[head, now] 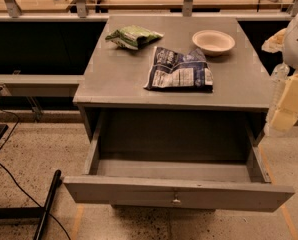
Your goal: Close top drawer
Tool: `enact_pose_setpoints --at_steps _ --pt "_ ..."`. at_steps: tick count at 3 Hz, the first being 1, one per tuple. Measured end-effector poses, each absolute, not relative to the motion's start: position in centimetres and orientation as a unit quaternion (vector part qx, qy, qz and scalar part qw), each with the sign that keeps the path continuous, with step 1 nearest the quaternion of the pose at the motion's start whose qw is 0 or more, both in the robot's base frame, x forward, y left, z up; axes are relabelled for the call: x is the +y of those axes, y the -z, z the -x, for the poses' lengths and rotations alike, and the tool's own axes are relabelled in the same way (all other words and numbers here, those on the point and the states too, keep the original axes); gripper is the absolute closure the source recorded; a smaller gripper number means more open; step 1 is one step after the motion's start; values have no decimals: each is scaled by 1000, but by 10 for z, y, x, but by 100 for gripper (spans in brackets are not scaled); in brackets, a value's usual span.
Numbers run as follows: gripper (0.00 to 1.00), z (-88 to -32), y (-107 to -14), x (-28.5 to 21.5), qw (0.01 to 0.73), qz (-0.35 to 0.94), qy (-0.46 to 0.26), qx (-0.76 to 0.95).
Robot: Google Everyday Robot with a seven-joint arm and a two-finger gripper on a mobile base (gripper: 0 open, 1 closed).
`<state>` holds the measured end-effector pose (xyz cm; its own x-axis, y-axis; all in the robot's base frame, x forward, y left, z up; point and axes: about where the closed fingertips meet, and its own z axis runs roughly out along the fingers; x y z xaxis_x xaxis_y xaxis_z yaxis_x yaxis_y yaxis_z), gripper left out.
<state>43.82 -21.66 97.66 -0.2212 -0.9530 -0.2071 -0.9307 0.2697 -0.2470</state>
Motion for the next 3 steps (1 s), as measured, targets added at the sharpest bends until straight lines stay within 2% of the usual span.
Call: enact_pose_setpoints --at_steps 2,3 --pt "0 -425 -956 -222 159 594 23 788" --pt "0 -380 -912 -236 164 563 -8 810"
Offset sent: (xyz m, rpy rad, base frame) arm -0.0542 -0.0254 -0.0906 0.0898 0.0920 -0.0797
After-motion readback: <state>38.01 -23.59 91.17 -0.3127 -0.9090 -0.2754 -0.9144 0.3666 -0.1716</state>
